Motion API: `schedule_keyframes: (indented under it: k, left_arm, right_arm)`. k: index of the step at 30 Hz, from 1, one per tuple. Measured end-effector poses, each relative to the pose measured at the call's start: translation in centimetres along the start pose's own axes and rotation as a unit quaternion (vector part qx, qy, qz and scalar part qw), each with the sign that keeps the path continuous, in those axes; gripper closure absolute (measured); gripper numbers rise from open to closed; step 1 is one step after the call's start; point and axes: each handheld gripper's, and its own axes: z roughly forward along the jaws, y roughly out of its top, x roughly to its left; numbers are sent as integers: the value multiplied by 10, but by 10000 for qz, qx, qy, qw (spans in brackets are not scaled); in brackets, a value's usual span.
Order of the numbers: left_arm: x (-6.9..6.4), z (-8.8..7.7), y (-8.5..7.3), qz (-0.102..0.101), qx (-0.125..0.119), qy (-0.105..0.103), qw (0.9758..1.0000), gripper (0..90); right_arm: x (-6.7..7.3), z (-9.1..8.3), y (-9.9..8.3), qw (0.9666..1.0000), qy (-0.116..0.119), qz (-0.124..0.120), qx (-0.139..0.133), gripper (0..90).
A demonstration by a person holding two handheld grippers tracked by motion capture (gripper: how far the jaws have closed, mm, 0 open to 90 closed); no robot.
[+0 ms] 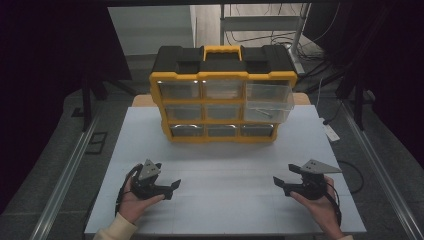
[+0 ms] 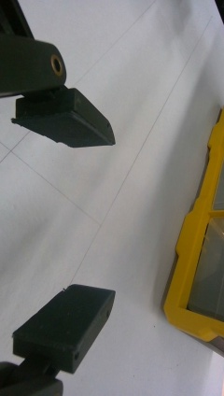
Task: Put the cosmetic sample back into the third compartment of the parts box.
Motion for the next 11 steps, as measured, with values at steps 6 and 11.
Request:
schedule_keyframes:
  k: [6, 11]
  left_arm:
    - [0, 0, 0, 5, -11, 7, 10000, 91]
    - [0, 0, -1, -14, -12, 24, 10000, 91]
  right_arm:
    - [1, 0, 0, 10000, -1, -18, -15, 222]
    - [1, -1, 1, 9999, 73, 47, -53, 220]
